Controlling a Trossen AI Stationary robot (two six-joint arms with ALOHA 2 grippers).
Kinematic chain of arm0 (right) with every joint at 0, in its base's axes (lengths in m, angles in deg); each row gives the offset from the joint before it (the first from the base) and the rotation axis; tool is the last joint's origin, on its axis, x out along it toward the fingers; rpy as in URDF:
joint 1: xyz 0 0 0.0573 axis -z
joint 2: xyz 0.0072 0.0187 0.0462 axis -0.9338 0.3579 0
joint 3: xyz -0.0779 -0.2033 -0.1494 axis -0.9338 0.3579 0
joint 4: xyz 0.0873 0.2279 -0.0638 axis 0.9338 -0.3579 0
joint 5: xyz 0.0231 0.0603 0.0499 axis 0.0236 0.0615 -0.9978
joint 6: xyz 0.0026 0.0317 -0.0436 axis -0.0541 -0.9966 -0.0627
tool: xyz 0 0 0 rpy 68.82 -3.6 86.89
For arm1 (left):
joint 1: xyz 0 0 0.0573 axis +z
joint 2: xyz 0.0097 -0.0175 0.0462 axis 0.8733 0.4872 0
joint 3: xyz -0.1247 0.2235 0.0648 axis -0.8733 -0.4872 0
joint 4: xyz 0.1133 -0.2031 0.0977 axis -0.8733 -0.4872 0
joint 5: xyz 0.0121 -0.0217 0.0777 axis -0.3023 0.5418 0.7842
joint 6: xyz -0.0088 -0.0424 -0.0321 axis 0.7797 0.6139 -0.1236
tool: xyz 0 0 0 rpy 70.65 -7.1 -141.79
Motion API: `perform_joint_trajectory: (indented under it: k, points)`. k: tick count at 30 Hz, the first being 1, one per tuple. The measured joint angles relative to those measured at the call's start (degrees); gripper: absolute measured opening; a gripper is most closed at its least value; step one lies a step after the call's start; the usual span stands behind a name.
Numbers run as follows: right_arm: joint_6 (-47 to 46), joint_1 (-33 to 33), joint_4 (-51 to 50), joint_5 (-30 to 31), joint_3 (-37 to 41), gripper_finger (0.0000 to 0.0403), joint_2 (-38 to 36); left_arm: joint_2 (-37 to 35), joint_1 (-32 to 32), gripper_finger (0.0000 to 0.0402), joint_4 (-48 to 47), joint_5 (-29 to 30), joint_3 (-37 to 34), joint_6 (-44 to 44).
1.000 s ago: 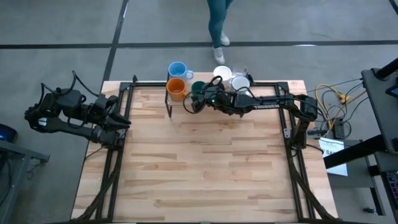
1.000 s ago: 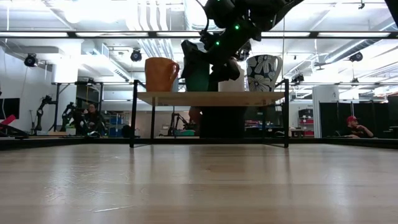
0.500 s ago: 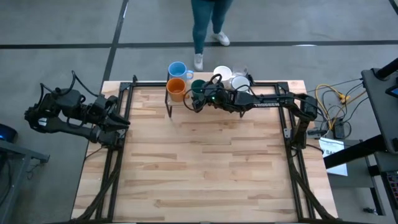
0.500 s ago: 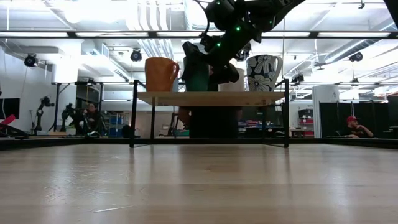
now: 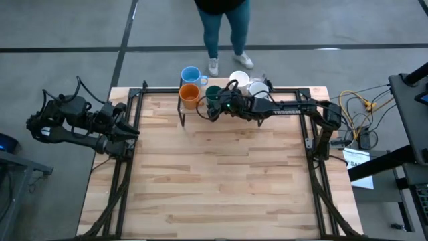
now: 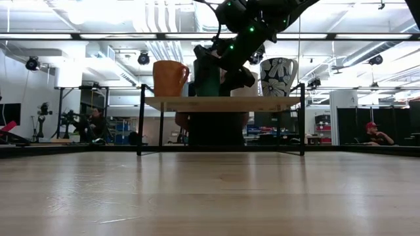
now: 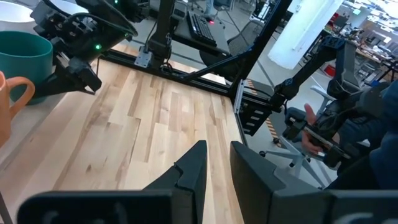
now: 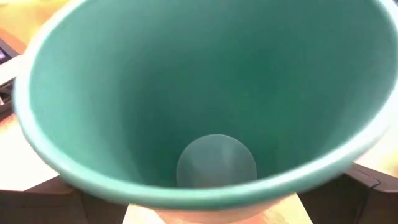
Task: Stack small to large cups/mugs on shelf
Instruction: Put the green cup on the shelf, then return to Home Position
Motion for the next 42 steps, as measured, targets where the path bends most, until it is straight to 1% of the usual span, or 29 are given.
perform_joint_trajectory:
  k: [11,14,20,29,33,39,42]
  points:
    - [-1.64,-0.02,-5.88,-0.08,-2.15,0.0371,0.0,-0.39,0.0,0.0057,0.13,-0.04,-0.86,0.0]
    - [-1.76,-0.17,-6.71,-1.16,-2.19,0.0371,0.0,-0.69,-0.01,0.0057,0.2,-0.12,-1.78,0.23]
    - [-0.86,-1.36,-7.82,-1.2,-2.38,0.0371,0.0,-1.84,-0.02,0.0057,1.05,-0.13,-4.05,0.28]
    - [-1.4,-2.18,-9.97,-0.89,-3.66,0.0371,-0.02,-2.74,-0.02,0.0057,2.6,-0.11,-4.2,0.28]
    - [-1.42,-2.16,-10.33,0.62,-3.68,0.0371,-0.02,-3.09,-0.01,0.0057,2.8,-0.11,-4.2,0.31]
    - [-3.23,-2.37,-12.21,0.75,-3.77,0.0371,-0.04,-3.19,-0.01,0.0057,2.79,-0.2,-4.2,0.31]
    - [-3.95,-2.93,-12.88,2.01,-3.79,0.0371,-0.04,-3.24,0.0,0.0057,2.78,-0.43,-4.2,0.31]
